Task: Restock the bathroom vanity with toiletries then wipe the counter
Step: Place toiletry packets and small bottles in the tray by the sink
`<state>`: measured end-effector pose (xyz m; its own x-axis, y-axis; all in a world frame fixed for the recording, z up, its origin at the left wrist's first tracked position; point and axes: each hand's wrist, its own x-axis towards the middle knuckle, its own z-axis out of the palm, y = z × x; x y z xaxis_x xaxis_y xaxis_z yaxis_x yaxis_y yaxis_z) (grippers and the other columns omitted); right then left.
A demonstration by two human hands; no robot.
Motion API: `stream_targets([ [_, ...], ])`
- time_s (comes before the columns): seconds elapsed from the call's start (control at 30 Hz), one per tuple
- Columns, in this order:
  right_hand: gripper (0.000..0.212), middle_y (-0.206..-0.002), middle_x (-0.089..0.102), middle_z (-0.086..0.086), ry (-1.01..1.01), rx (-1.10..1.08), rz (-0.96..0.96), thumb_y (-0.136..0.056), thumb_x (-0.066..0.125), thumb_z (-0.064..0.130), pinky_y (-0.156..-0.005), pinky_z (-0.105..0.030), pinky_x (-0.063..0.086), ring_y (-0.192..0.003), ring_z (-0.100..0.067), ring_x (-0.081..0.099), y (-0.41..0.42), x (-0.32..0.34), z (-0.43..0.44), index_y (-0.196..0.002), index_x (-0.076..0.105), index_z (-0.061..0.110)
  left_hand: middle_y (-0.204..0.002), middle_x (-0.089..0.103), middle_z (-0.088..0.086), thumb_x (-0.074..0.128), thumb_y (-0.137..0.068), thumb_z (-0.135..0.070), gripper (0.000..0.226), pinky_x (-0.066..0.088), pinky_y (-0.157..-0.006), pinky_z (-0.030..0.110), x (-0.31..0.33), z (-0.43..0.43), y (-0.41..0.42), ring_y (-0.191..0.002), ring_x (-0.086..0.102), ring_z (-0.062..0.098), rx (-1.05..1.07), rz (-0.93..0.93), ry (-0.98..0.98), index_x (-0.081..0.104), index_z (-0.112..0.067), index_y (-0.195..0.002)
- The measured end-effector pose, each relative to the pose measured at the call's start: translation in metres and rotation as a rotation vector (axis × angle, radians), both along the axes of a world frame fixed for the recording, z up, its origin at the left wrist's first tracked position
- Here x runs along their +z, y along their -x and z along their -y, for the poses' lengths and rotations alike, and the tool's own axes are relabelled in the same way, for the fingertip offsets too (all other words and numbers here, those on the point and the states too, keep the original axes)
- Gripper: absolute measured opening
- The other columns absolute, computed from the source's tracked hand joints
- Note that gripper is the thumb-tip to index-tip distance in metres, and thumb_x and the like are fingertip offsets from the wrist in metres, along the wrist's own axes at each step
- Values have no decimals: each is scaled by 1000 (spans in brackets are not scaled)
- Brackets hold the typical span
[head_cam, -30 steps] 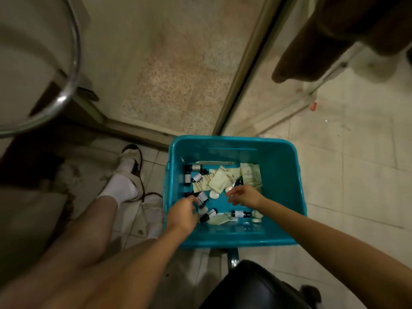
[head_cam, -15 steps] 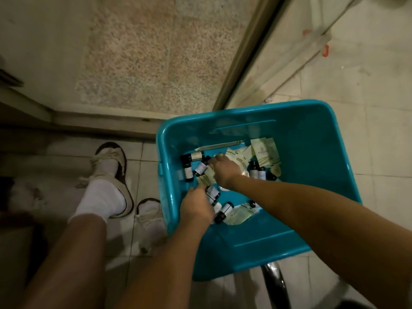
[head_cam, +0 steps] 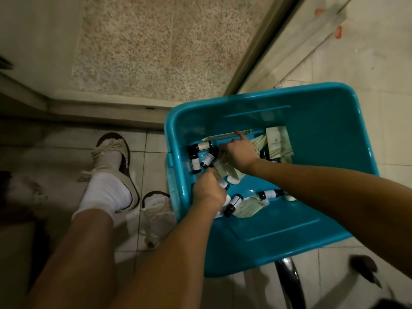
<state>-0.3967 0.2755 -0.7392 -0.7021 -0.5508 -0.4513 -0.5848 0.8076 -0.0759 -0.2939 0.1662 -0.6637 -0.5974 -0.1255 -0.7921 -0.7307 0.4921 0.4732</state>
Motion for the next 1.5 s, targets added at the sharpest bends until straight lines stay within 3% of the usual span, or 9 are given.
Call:
stream_targets([
  [0.1, 13, -95, 73, -1, 194, -165, 105, -86, 64, 28, -68, -28, 44, -90, -23, 66, 8, 20, -3, -96, 72, 24, -123, 57, 12, 65, -83, -12, 45, 50, -91, 39, 3, 1, 2, -109, 57, 33, 88, -4, -56, 50, -12, -125],
  [0.4, 10, -79, 72, 13, 747, -444, 452, -76, 76, 22, -73, -18, 52, -75, 0, 67, 12, 67, 10, -86, 77, 18, -152, 33, 2, 66, -86, -14, 73, 34, -102, 28, 12, 6, 11, -136, 37, 24, 388, -59, -256, 26, -19, -148],
  [0.6, 13, -71, 73, 8, 921, -720, 838, -84, 66, 4, -63, -14, 53, -70, -1, 69, 21, 80, 19, -97, 69, 5, -122, 61, 8, 55, -93, -14, 31, 48, -91, 35, 14, 5, 11, -110, 59, 27, 482, -98, -306, 54, -12, -124],
  [0.7, 8, -76, 75, 5, 871, -791, 904, -87, 64, 13, -67, -19, 56, -73, -4, 69, 23, 75, 21, -93, 70, 13, -113, 66, 16, 49, -96, -10, 26, 53, -87, 41, 11, 6, 13, -97, 64, 28, 526, -61, -357, 57, -6, -120],
  [0.8, 18, -80, 70, -1, 775, -837, 752, -91, 60, 26, -70, -27, 51, -74, -12, 63, 23, 53, 19, -92, 70, 11, -109, 65, 21, 45, -98, -7, 28, 54, -64, 31, 9, 7, 13, -73, 63, 22, 547, -7, -426, 52, -1, -124],
  [0.97, 34, -101, 66, -9, 291, -554, 447, -99, 44, 33, -72, -30, 40, -94, -25, 59, 6, 5, 11, -104, 66, 8, -76, 60, 12, 35, -101, -7, 33, 50, -57, 29, 1, 4, 11, -58, 56, 20, 561, 67, -428, 42, -1, -132],
  [1.1, 30, -116, 64, -13, -27, -346, 337, -93, 50, 26, -78, -31, 46, -106, -31, 60, -12, -19, 7, -118, 59, 13, -76, 53, 12, 30, -100, -4, 37, 44, -34, 16, 1, 4, 13, -55, 52, 21, 568, 55, -405, 36, -2, -137],
  [1.37, 37, -126, 57, -4, -368, 171, 133, -91, 54, 16, -98, -35, 35, -119, -26, 47, -40, -24, -5, -128, 49, 18, -76, 57, 10, 32, -101, -6, 38, 47, -40, 17, 1, 5, 13, -57, 54, 18, 530, 52, -409, 35, -5, -139],
  [1.5, 22, -115, 60, -5, -413, 156, 99, -90, 56, 18, -98, -34, 36, -112, -25, 53, -46, -24, -13, -112, 58, 14, -71, 58, 6, 34, -101, -7, 37, 47, -48, 20, 2, 7, 12, -58, 55, 17, 527, 50, -432, 38, -5, -137],
])
